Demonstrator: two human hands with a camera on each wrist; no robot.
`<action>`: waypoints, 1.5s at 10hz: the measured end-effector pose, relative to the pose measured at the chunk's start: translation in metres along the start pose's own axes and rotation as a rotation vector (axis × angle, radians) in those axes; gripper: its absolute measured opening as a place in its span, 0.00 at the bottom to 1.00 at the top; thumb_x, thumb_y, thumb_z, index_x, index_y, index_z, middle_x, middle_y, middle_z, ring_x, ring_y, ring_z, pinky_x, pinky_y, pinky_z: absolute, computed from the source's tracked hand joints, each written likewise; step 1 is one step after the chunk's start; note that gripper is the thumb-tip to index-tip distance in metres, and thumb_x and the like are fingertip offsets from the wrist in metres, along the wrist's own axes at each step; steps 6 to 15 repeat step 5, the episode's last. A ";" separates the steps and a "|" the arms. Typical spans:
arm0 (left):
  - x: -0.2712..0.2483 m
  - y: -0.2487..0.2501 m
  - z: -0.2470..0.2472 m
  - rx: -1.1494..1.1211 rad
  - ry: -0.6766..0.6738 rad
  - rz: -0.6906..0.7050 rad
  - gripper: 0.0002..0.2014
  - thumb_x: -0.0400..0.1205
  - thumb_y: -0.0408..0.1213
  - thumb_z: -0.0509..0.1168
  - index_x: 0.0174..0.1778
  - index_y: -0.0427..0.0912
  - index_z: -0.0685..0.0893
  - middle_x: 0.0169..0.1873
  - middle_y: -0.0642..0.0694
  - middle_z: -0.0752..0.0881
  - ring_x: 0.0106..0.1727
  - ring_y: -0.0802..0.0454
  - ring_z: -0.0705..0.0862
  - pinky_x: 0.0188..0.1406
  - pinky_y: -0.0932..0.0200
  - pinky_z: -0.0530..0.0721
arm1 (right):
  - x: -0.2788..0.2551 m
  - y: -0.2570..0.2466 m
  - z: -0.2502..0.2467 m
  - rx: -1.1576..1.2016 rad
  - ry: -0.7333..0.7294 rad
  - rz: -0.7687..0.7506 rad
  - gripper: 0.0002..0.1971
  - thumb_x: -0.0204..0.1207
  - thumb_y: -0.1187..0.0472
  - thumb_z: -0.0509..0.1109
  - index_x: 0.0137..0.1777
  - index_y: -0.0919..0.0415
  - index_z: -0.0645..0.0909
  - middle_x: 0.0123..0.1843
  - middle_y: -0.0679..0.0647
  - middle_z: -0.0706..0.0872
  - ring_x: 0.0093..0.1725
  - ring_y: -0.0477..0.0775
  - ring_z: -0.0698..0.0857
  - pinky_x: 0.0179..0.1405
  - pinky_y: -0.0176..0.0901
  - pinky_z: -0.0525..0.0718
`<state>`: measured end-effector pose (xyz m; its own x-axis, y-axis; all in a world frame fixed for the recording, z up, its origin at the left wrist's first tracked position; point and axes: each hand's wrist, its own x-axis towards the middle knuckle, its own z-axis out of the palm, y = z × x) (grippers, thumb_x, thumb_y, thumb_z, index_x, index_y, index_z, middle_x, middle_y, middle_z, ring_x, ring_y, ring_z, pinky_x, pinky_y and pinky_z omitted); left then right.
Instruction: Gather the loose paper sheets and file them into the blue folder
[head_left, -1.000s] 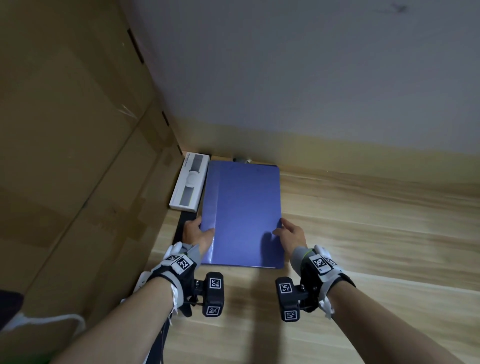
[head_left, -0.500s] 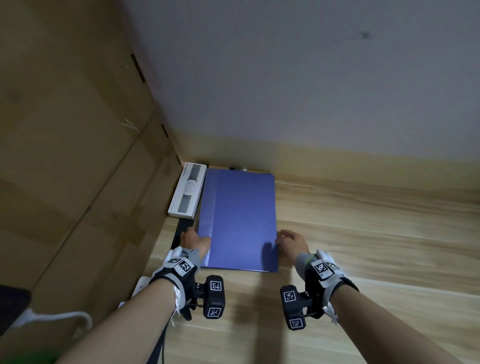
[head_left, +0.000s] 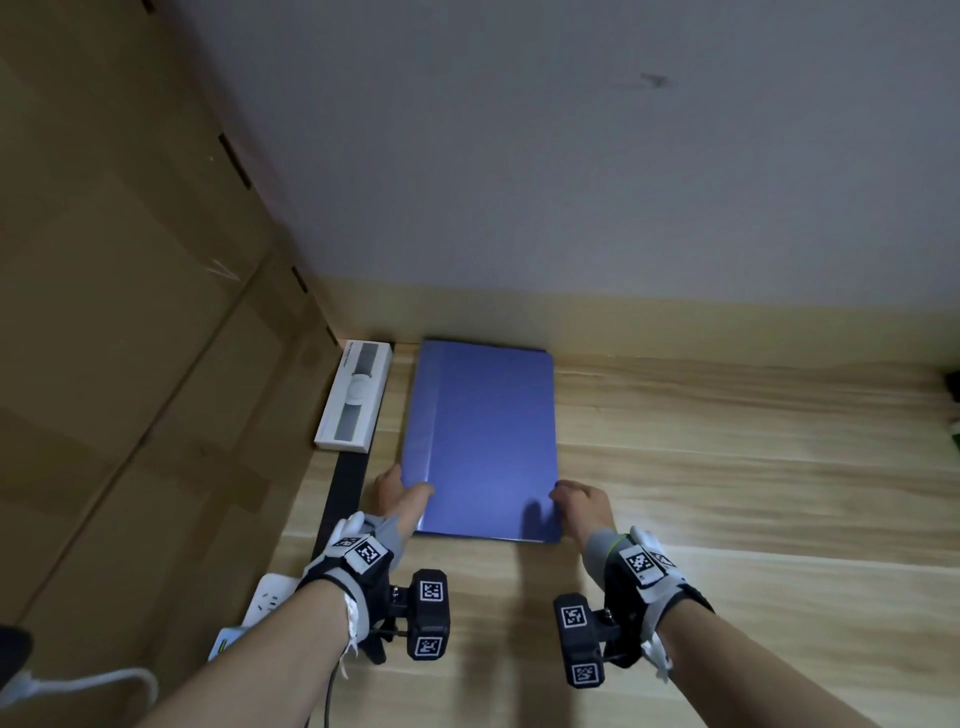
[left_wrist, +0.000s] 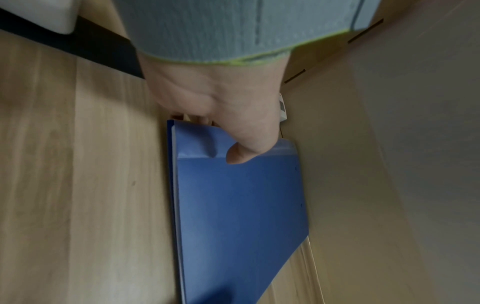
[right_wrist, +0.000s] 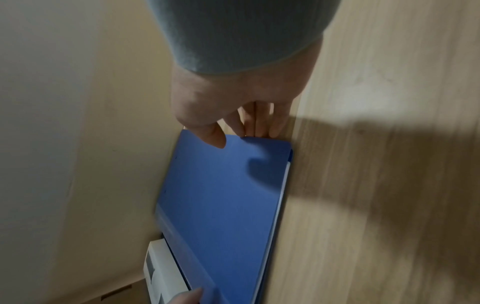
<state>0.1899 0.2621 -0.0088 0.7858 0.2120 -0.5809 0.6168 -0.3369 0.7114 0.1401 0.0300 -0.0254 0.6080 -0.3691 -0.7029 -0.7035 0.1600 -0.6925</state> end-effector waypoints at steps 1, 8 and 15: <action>0.004 -0.002 0.003 0.007 0.004 0.014 0.14 0.74 0.24 0.63 0.54 0.37 0.85 0.50 0.37 0.88 0.51 0.37 0.87 0.46 0.56 0.81 | 0.002 -0.003 0.002 -0.011 0.020 0.000 0.22 0.65 0.62 0.75 0.61 0.65 0.86 0.53 0.61 0.88 0.54 0.61 0.84 0.63 0.56 0.81; -0.001 0.000 -0.002 0.142 0.077 0.034 0.15 0.74 0.31 0.64 0.57 0.37 0.80 0.54 0.39 0.84 0.52 0.37 0.84 0.49 0.51 0.82 | -0.003 -0.009 -0.011 -0.001 -0.002 -0.030 0.25 0.76 0.71 0.70 0.75 0.68 0.75 0.70 0.61 0.81 0.73 0.61 0.78 0.74 0.47 0.73; -0.001 0.000 -0.002 0.142 0.077 0.034 0.15 0.74 0.31 0.64 0.57 0.37 0.80 0.54 0.39 0.84 0.52 0.37 0.84 0.49 0.51 0.82 | -0.003 -0.009 -0.011 -0.001 -0.002 -0.030 0.25 0.76 0.71 0.70 0.75 0.68 0.75 0.70 0.61 0.81 0.73 0.61 0.78 0.74 0.47 0.73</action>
